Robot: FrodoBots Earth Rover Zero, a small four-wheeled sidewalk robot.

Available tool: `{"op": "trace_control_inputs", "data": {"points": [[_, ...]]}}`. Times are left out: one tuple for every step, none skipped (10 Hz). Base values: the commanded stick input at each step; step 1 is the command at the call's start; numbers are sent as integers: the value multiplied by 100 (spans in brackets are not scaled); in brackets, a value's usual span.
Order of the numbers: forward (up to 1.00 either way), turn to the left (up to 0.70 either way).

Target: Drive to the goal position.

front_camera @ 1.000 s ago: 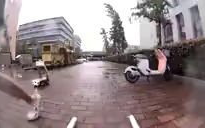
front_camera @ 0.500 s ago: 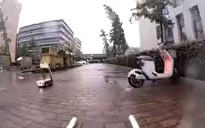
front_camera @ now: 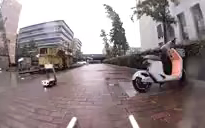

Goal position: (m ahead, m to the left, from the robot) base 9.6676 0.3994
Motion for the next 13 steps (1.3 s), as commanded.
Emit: {"op": "trace_control_inputs", "data": {"points": [[70, 0], [70, 0], [70, 0], [70, 0], [70, 0], [70, 0], [70, 0], [70, 0], [70, 0], [70, 0], [70, 0], [70, 0], [70, 0]]}}
